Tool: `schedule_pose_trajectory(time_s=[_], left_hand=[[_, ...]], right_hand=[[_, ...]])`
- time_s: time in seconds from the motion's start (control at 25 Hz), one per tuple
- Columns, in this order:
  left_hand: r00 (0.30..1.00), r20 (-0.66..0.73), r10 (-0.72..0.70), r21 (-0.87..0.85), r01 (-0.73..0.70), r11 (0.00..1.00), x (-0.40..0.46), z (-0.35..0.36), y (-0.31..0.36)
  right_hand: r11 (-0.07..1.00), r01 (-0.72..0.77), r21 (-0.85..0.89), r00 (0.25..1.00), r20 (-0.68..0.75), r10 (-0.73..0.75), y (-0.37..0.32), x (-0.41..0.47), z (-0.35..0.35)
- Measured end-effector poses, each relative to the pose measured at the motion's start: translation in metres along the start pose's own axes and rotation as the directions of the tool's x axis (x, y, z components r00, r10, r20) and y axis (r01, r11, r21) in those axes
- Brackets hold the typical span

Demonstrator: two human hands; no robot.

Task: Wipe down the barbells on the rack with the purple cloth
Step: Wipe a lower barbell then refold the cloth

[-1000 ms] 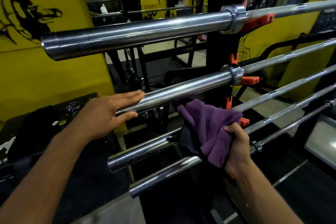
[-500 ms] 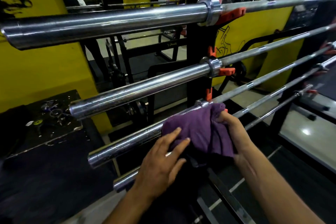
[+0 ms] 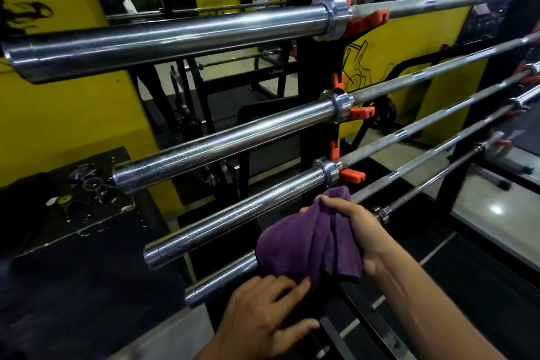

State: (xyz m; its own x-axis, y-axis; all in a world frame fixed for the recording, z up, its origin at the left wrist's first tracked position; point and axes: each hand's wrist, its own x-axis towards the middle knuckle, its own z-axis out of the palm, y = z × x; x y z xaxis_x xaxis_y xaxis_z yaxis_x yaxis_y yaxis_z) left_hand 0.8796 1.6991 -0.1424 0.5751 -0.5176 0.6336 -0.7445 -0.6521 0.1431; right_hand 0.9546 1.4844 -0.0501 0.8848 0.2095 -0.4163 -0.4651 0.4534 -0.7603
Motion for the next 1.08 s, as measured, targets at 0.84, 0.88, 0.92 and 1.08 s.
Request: schedule_pose_trajectory(time_s=[0.84, 0.88, 0.92, 1.08], left_hand=[[0.787, 0.612, -0.077, -0.362, 0.366, 0.857, 0.137, -0.060, -0.056], [0.820, 0.566, -0.085, -0.403, 0.365, 0.839, 0.137, -0.058, -0.057], [0.830, 0.552, -0.086, -0.466, 0.392, 0.793, 0.140, -0.059, -0.058], [0.745, 0.663, 0.074, -0.591, 0.461, 0.662, 0.169, -0.065, -0.047]], right_hand=[[0.679, 0.488, -0.549, 0.872, 0.335, -0.355, -0.063, -0.011, -0.020], [0.708, 0.493, -0.505, 0.869, 0.323, -0.374, -0.062, -0.010, -0.022], [0.766, 0.466, -0.443, 0.880, 0.321, -0.350, -0.057, -0.013, -0.026], [0.990, 0.138, 0.018, 0.944, 0.299, -0.137, -0.011, -0.013, -0.030]])
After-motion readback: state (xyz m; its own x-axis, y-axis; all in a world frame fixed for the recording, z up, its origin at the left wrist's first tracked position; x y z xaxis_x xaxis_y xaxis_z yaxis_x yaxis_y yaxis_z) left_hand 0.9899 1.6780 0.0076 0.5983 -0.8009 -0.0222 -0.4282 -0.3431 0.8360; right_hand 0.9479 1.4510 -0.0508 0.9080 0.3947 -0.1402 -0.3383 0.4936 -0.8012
